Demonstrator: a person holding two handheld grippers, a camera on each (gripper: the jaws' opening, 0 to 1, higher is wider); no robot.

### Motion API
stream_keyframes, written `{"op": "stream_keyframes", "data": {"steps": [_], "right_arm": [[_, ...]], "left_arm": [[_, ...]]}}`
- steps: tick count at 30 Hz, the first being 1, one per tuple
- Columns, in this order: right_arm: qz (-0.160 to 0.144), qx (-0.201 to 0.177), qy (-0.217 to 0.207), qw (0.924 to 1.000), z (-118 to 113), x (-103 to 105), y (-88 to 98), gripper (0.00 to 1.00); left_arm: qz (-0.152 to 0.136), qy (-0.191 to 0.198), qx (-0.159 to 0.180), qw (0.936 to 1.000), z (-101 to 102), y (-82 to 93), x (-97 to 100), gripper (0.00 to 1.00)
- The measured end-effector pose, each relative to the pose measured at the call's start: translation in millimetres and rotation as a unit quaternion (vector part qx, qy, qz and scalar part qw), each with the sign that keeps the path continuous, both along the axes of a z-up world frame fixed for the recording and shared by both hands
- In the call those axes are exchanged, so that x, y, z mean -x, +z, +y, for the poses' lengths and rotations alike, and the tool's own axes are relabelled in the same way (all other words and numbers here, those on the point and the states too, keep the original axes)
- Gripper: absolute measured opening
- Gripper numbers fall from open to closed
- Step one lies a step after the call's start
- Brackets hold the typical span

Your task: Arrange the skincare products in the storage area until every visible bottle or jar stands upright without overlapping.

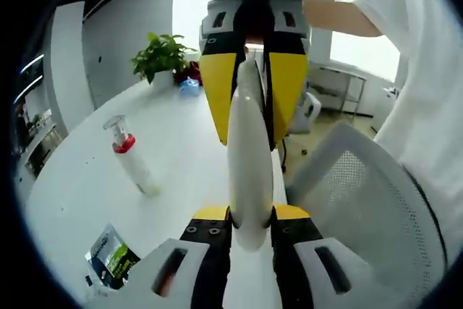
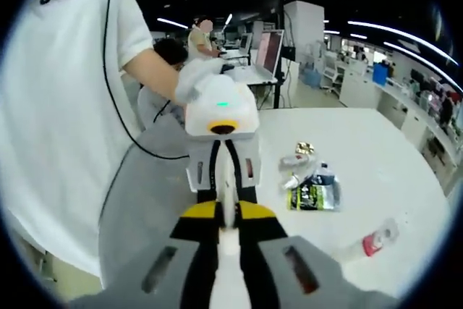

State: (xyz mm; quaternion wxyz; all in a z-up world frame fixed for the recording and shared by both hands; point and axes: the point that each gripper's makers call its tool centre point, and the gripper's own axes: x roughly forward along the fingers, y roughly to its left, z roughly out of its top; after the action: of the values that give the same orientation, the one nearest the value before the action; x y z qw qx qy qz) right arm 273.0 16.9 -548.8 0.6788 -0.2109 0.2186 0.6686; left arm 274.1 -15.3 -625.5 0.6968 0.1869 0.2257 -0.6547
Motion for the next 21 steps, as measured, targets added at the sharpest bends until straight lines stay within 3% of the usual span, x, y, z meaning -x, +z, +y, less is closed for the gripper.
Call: {"op": "stream_keyframes", "data": {"steps": [11,21], "right_arm": [[0.008,0.010,-0.009,0.9999,2.2,-2.8,-26.5,0.09],[0.011,0.019,-0.011,0.9997,2.4,-4.9,-38.9,0.09]], "left_arm": [[0.009,-0.002,-0.021,0.9997,5.5,-26.8,-1.4,0.16],[0.007,-0.005,-0.023,0.9997,6.2,-39.6,-3.4,0.16]]}}
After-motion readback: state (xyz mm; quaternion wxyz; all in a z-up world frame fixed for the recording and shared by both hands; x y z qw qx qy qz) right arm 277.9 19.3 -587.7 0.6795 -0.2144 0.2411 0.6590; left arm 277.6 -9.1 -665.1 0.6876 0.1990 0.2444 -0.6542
